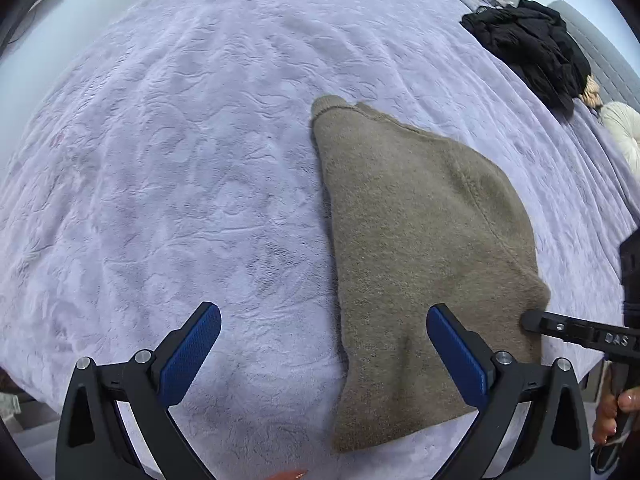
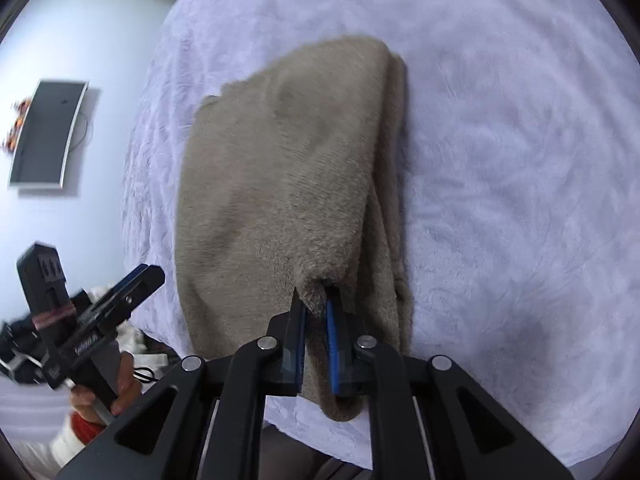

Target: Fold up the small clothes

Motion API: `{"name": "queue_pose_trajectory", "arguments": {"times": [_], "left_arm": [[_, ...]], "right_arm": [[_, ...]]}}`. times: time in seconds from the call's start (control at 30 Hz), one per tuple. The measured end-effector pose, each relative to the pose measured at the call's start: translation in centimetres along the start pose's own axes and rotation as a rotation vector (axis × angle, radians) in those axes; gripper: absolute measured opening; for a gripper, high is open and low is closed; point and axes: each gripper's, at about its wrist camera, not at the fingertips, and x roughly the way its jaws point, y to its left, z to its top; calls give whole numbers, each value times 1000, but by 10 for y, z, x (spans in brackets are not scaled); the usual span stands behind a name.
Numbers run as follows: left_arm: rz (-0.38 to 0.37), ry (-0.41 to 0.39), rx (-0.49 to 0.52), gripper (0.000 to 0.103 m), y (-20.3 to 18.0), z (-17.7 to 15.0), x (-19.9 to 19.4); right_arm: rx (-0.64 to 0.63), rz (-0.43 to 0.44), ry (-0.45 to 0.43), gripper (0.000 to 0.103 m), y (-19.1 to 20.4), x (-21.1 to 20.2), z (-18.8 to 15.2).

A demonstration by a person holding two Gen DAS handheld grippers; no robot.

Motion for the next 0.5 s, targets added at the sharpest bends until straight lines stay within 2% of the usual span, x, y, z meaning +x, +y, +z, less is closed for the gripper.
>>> {"name": "queue_pose_trajectory", "arguments": {"times": [0.1, 0.2, 0.27, 0.37, 0.4, 0.43, 0.5], "left_arm": [[38, 21, 34, 103, -2, -2, 3], [53, 57, 53, 103, -6, -8, 11], [50, 74, 53, 103, -7, -11, 12], [59, 77, 61, 103, -9, -14, 10], [60, 82, 61, 103, -9, -15, 11], [62, 88, 60, 103, -9, -15, 11], [59, 97, 52, 103, -8, -13, 11]], "right_arm": [[-70, -97, 5, 9, 5, 0, 0], [-47, -186, 71, 9, -17, 29, -4], [20, -169, 84, 9, -29, 39, -9], [57, -148, 64, 11, -33, 30, -16], [64, -146, 70, 20, -36, 24, -19], [69, -170, 80, 36, -37, 20, -19], [66, -204, 73, 48, -37, 6, -21]]}}
